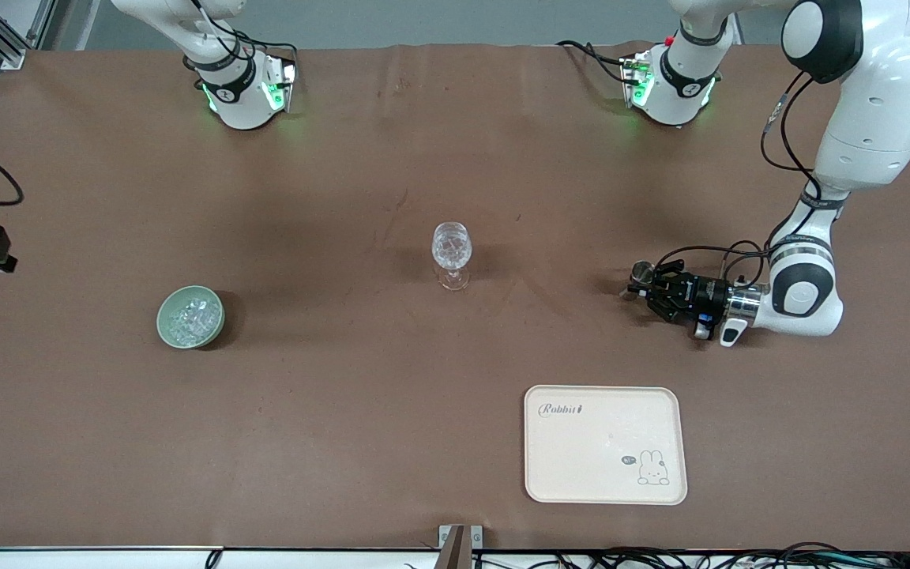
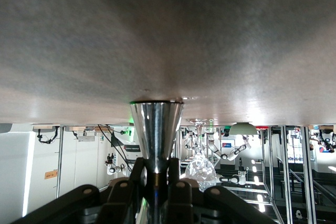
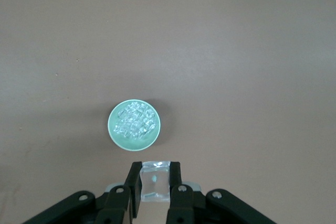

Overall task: Pour wine and add ice with both arms
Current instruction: 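Carry the silver jigger over the wine glass with the left gripper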

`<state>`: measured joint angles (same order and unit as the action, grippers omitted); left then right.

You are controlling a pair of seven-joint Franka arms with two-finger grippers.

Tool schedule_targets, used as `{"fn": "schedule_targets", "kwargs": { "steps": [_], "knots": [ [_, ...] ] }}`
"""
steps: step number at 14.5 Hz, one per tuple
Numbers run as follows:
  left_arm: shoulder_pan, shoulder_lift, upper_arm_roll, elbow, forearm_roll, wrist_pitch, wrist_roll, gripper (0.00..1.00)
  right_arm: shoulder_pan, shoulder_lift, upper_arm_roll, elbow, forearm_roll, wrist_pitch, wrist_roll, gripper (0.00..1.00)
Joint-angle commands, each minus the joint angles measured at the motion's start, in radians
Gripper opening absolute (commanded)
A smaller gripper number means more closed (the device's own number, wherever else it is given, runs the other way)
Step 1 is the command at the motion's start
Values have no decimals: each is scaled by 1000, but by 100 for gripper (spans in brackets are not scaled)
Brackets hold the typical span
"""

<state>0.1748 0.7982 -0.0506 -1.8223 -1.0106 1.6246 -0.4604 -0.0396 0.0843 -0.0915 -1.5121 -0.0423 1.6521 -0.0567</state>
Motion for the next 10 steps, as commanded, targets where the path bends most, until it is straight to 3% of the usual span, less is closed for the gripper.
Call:
{"fn": "schedule_targets", "kwargs": {
  "steps": [1,7,10],
  "knots": [
    [-3,-42,-23,-15,-40,-5,-3,1,-8,-35,48,56,-13,-86,142,1],
    [-20,-152,-100,-11,-42,44,-131,1,-8,-55,55,59,2,-97,156,1],
    [-23,-217,-184,-11,-42,127,-254,1,-3,-55,58,61,4,-101,152,1]
  ]
}}
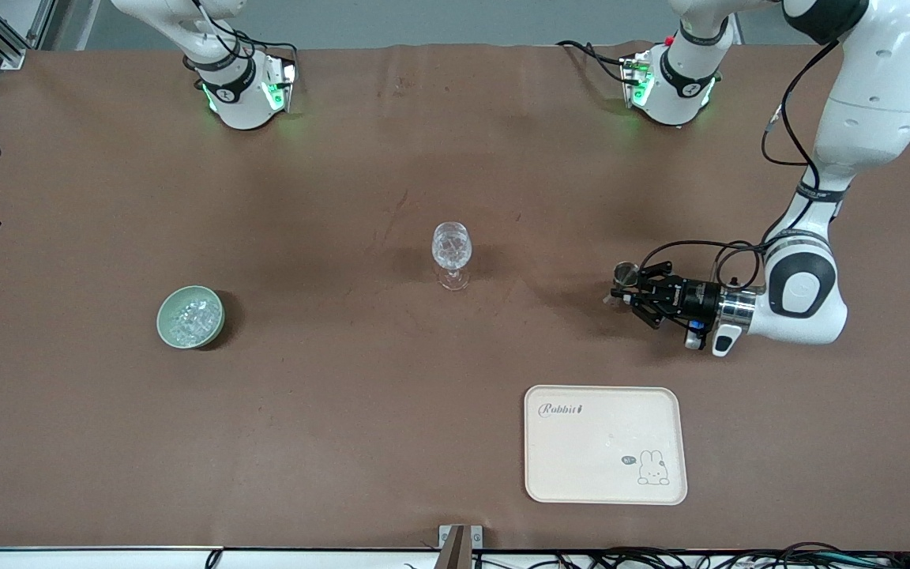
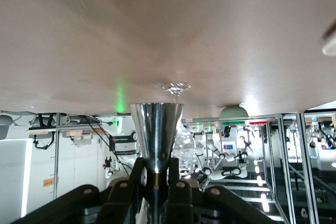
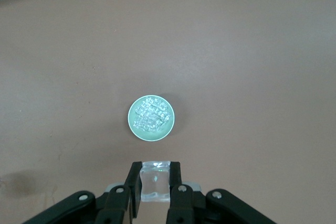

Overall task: Pour wine and add ice with both arms
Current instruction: 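Carry the silver jigger over the wine glass with the left gripper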

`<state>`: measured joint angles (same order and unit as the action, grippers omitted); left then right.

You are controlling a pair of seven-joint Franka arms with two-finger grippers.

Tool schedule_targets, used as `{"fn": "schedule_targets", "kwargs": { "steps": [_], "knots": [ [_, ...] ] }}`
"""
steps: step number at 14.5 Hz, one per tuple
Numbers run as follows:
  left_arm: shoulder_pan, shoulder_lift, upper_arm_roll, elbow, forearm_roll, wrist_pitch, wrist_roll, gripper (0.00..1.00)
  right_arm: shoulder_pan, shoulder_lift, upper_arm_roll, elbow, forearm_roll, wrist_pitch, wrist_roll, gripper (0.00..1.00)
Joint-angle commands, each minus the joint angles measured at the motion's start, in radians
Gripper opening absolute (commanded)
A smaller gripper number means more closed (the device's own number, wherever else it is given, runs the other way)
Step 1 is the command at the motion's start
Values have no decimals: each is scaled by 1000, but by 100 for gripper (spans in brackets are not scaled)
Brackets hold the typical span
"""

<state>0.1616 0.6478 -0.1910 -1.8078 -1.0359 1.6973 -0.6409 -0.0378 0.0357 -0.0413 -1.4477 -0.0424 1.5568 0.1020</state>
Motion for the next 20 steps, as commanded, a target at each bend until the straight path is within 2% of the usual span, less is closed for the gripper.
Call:
{"fn": "schedule_targets", "kwargs": {
  "steps": [1,7,9,17,20],
  "knots": [
    [-10,-83,-71,-25,-16,85,-104,1,-2,-7,8,-3,4,-17,-7,1],
    [-10,-152,-228,-31,-15,237,-318,1,-2,-7,8,-3,4,-26,-7,1],
    [-13,-169,-260,-33,-13,268,-364,1,-2,-7,8,-3,4,-27,-7,1],
    [-157,-237,-265,-41,4,395,-534,1,-1,-7,8,-5,3,-27,-5,1],
    [-183,-261,-266,-54,54,412,-569,1,-1,-7,8,-5,4,-27,-5,1]
  ]
}}
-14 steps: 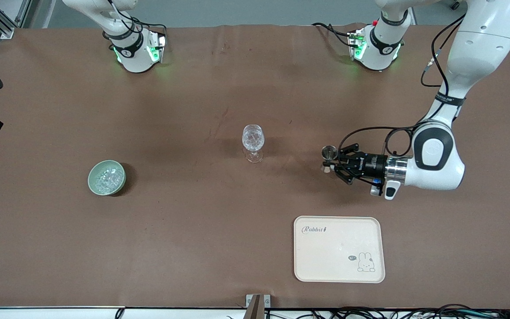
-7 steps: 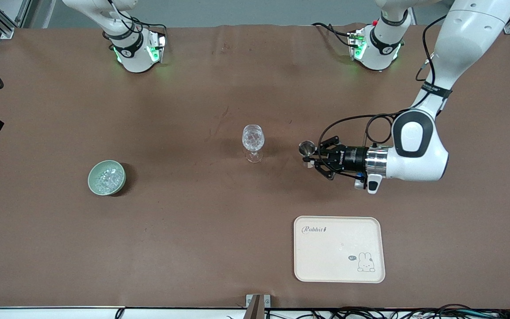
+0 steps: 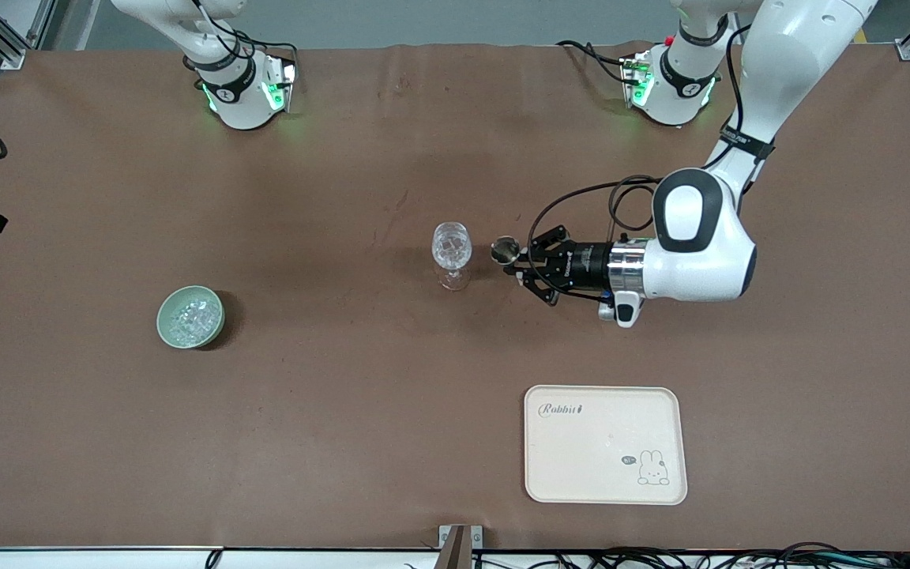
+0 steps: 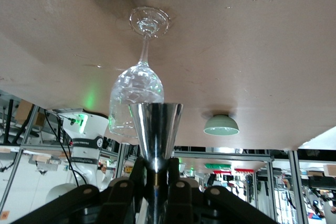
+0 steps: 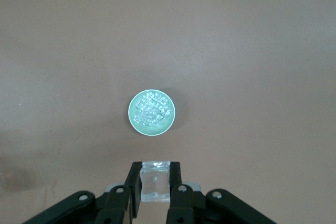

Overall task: Pour wine and add ice with both arms
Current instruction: 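Carry the silver jigger over the wine glass with the left gripper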

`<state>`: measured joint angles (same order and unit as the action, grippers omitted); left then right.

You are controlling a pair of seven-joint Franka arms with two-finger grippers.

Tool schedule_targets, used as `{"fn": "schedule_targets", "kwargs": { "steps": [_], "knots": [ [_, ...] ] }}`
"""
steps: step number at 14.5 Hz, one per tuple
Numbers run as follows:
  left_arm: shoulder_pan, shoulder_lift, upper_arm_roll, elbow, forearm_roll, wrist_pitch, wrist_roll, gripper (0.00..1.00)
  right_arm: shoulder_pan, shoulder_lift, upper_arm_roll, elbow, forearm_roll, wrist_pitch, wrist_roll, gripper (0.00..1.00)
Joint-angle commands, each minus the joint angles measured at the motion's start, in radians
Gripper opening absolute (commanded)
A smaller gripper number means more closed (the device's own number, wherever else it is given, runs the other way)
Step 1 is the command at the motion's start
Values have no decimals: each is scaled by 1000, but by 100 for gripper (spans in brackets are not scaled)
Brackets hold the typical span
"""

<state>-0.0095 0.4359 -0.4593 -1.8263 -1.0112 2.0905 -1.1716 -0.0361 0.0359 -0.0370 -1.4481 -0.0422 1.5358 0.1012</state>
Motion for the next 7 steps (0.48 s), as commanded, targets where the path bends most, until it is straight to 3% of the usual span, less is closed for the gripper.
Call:
{"fn": "schedule_targets", "kwargs": {
  "steps": [1,7],
  "knots": [
    [-26,-51,2,-36,52,34,-66,1,-2,-7,3,-6,4,-6,-5,1],
    [-101,-48,2,-36,138,109,-170,1,-2,-7,5,-6,4,-8,-3,1]
  ]
}}
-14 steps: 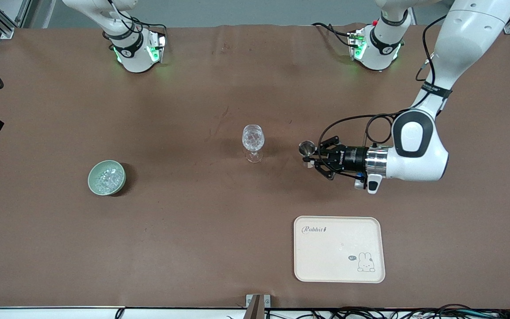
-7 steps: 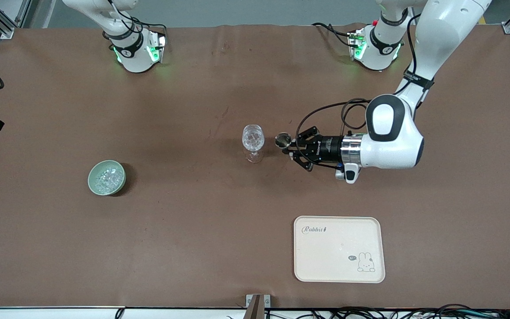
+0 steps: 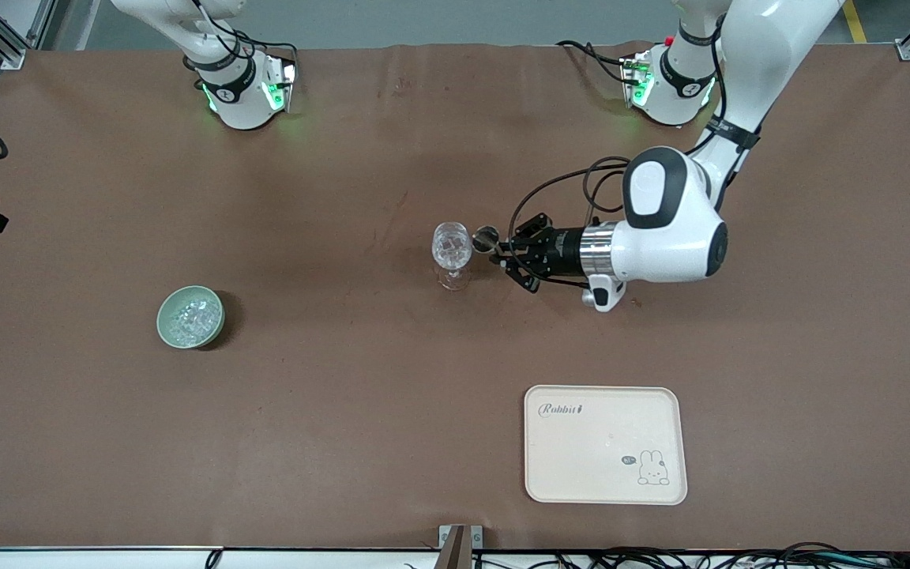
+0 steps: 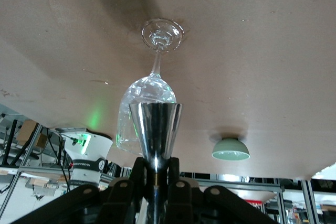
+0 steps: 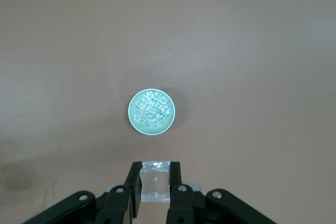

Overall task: Pour wine and add ice with both arms
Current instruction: 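Carry the silver jigger over the wine glass with the left gripper, then tilt the jigger over the wine glass rim with the left gripper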

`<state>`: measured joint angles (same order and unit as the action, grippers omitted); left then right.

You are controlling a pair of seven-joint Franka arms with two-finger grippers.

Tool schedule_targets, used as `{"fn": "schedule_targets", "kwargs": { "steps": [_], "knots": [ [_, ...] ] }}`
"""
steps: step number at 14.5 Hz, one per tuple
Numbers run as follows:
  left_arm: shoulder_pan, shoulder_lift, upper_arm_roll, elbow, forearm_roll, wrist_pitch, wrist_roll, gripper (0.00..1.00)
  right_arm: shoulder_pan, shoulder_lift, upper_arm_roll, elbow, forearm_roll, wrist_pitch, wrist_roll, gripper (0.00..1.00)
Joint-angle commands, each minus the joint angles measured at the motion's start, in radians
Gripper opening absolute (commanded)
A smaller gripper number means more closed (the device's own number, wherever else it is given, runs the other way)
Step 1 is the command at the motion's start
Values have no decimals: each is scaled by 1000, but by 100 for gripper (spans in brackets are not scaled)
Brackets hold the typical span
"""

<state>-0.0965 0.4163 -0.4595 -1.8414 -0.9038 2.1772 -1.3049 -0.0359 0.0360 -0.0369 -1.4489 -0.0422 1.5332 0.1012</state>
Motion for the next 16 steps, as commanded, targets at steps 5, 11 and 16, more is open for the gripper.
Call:
{"fn": "schedule_targets", "kwargs": {
  "steps": [5,11,16],
  "knots": [
    [-49,-22,2,-21,110,36,-99,1,-1,-5,5,-5,4,-5,-3,1],
    [-58,-25,2,-21,143,56,-117,0,-1,-7,3,-5,4,-5,-3,1],
    [-77,-25,1,-6,256,56,-209,0,-1,-7,3,-5,4,-5,-5,1]
  ]
}}
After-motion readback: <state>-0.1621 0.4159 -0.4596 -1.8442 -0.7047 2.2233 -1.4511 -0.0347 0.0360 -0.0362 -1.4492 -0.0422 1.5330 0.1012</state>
